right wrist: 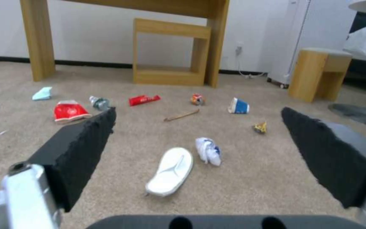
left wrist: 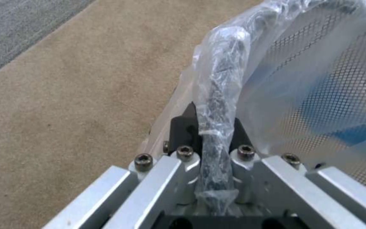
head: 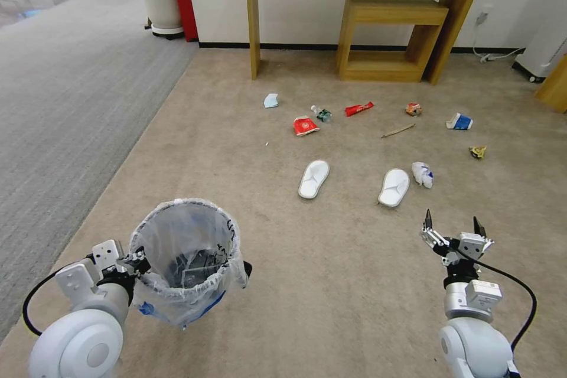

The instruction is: Pick up the trash bin and place the garbage on the floor into it.

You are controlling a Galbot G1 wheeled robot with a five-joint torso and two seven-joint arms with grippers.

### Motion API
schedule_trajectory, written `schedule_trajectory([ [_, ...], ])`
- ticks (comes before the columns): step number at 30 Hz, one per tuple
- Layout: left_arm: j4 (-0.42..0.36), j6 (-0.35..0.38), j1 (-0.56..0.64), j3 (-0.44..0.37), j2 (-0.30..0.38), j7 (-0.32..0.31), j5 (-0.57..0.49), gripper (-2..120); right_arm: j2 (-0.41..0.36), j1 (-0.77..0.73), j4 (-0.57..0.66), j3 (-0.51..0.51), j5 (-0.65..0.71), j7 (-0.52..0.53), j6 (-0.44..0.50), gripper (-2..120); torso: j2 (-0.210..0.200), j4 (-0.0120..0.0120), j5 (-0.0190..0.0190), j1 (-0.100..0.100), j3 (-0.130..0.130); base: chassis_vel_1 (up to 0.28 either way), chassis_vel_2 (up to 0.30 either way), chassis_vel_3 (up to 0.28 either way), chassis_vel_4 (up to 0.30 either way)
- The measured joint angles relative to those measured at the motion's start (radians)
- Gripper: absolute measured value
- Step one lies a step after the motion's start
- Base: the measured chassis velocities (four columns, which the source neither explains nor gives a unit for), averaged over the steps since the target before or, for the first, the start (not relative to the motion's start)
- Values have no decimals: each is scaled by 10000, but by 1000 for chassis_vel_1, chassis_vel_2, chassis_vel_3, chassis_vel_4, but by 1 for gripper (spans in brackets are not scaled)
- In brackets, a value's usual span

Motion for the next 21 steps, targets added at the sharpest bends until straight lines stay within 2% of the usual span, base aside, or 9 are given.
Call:
schedule_trajectory([
  [3,12,-6,0,18,-15,11,43,2,-4,1,0,1,-12,9,-55,96,0,1,1,0,0,0,0,0,0],
  [12,9,-29,35,30,-45,73,148,2,-20,-81,41,76,-49,-3,-122,100,0,1,0,-1,0,0,0,0,0],
  [21,-16,-50,67,29,-59,105,190,2,-17,-111,75,80,-63,-2,-153,100,0,0,0,-1,1,-103,101,98,-93],
])
